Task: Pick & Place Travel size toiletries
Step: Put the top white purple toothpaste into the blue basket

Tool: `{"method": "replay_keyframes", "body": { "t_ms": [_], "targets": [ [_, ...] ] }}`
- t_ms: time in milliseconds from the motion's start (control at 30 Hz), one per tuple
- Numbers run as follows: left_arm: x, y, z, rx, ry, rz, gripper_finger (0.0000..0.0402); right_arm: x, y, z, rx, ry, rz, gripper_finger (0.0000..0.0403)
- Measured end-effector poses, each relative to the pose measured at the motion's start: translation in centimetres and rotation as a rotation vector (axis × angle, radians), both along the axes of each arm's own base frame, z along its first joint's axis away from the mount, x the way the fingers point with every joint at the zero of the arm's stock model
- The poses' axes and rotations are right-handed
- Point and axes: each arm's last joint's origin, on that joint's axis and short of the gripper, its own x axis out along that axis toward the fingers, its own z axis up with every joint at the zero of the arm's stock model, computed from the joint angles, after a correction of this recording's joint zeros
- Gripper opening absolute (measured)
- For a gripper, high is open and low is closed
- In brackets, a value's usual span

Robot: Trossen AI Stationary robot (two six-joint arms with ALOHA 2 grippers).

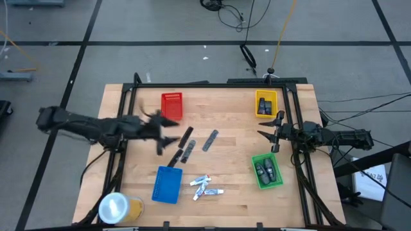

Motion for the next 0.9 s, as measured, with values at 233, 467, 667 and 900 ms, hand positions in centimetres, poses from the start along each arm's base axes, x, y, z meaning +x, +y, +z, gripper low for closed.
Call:
{"method": "replay_keyframes", "body": {
  "t_ms": [233,467,667,900],
  "targets": [
    [7.9,-5.8,0.3,0.095,0.243,-0.135,0.0301,0.0,0.0,0.0,0.0,0.0,0.0,0.0151],
    [13.4,-11.7,-2.6,0.172,0.617,-0.213,0.0269,0.0,0.0,0.0,0.0,0.0,0.001,0.0153],
    [15.5,-14.3,-6.9,0.183,0.822,-0.204,0.0254,0.0,0.0,0.0,0.0,0.0,0.0,0.0151],
    [15.5,-13.8,-8.6,0.066,0.922,-0.096,0.0254,0.0,0.0,0.0,0.0,0.0,0.001,0.0149]
  ]
}}
